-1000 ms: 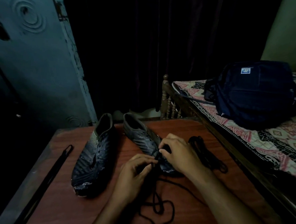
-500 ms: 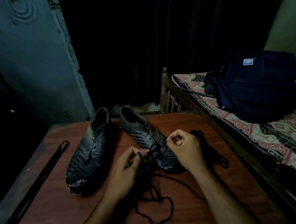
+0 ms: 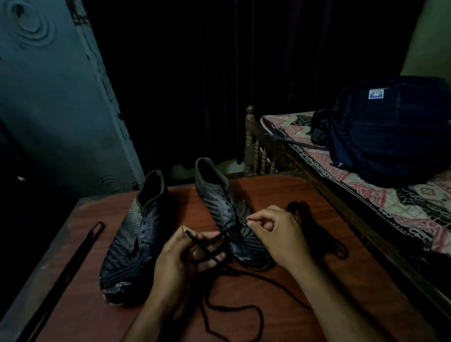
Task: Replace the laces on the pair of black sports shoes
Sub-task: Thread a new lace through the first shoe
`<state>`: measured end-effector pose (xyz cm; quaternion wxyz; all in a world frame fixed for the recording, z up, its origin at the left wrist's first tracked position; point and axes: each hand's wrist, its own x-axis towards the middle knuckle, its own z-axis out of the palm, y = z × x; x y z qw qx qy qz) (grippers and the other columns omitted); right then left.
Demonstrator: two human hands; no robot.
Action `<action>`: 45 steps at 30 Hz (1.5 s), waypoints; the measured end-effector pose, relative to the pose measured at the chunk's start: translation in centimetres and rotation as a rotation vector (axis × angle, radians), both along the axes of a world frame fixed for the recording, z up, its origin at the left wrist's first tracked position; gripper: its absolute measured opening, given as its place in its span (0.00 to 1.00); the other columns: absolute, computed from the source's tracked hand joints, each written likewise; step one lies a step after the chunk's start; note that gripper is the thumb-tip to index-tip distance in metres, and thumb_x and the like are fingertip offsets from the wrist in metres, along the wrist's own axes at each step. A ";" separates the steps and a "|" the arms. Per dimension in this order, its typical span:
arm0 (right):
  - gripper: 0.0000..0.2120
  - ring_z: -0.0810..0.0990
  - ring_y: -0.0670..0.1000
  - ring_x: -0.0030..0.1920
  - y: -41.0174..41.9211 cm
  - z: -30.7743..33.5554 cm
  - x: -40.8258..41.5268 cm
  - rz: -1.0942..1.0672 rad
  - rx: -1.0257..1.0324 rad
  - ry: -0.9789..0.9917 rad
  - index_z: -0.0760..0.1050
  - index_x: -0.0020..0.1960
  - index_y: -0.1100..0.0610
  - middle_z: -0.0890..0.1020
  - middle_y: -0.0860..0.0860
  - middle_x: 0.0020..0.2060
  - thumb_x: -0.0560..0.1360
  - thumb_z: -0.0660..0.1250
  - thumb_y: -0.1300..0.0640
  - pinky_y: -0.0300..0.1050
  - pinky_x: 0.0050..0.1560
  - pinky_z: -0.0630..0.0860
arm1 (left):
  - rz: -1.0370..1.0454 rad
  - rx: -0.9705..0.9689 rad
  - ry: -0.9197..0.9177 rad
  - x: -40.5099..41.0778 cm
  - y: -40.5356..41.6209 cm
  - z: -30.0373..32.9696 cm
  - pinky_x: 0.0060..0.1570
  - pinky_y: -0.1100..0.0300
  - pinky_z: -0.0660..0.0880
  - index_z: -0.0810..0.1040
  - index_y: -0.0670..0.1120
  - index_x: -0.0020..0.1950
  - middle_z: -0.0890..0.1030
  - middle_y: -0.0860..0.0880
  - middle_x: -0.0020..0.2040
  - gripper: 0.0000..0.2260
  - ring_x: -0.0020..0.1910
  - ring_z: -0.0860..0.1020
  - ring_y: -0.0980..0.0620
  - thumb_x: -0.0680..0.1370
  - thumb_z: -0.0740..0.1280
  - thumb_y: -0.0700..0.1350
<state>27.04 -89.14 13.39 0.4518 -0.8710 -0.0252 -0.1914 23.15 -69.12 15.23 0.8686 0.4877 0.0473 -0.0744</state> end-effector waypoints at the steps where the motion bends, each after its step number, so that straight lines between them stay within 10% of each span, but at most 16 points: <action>1: 0.01 0.76 0.42 0.36 0.0 0.0 0.0 -0.006 -0.003 -0.006 0.85 0.47 0.51 0.78 0.43 0.39 0.75 0.74 0.55 0.32 0.36 0.71 | 0.017 0.000 -0.002 0.1 0.0 -0.1 0.62 0.33 0.75 0.75 0.45 0.37 0.82 0.33 0.52 0.17 0.59 0.83 0.33 0.84 0.57 0.39; 10: 0.02 0.77 0.44 0.37 0.7 -0.1 -0.3 -0.011 -0.019 -0.065 0.85 0.47 0.50 0.78 0.39 0.38 0.75 0.75 0.56 0.34 0.36 0.72 | 0.257 0.025 0.045 -0.4 -0.4 0.6 0.40 0.50 0.83 0.71 0.45 0.42 0.84 0.40 0.41 0.15 0.40 0.86 0.41 0.85 0.51 0.42; 20: 0.07 0.84 0.44 0.47 1.1 1.9 -3.8 0.166 0.316 -0.154 0.87 0.45 0.51 0.86 0.43 0.43 0.72 0.77 0.62 0.36 0.46 0.78 | 0.075 0.055 -0.094 -0.6 -0.6 0.2 0.48 0.59 0.83 0.80 0.32 0.51 0.85 0.38 0.55 0.07 0.52 0.86 0.45 0.80 0.65 0.34; 34: 0.09 0.77 0.51 0.29 3.4 9.6 -8.6 0.294 0.853 0.078 0.86 0.45 0.57 0.81 0.55 0.31 0.68 0.76 0.53 0.39 0.32 0.75 | 0.164 0.325 -0.537 -4.8 -2.0 5.2 0.53 0.57 0.81 0.86 0.38 0.49 0.87 0.43 0.52 0.08 0.55 0.85 0.47 0.70 0.74 0.36; 40: 0.10 0.76 0.49 0.29 2.9 12.4 -9.6 0.337 0.851 0.005 0.85 0.44 0.59 0.81 0.55 0.33 0.68 0.75 0.53 0.38 0.32 0.74 | -0.402 0.397 -0.610 -5.1 1.4 7.2 0.68 0.46 0.75 0.64 0.46 0.74 0.78 0.44 0.70 0.29 0.70 0.77 0.39 0.77 0.66 0.26; 45: 0.10 0.78 0.46 0.34 2.3 13.6 -9.8 0.321 0.778 -0.039 0.85 0.46 0.58 0.85 0.52 0.36 0.69 0.74 0.53 0.37 0.33 0.73 | -0.646 0.329 -0.550 -4.5 2.3 8.5 0.77 0.42 0.62 0.52 0.51 0.82 0.73 0.33 0.73 0.42 0.75 0.69 0.33 0.76 0.75 0.50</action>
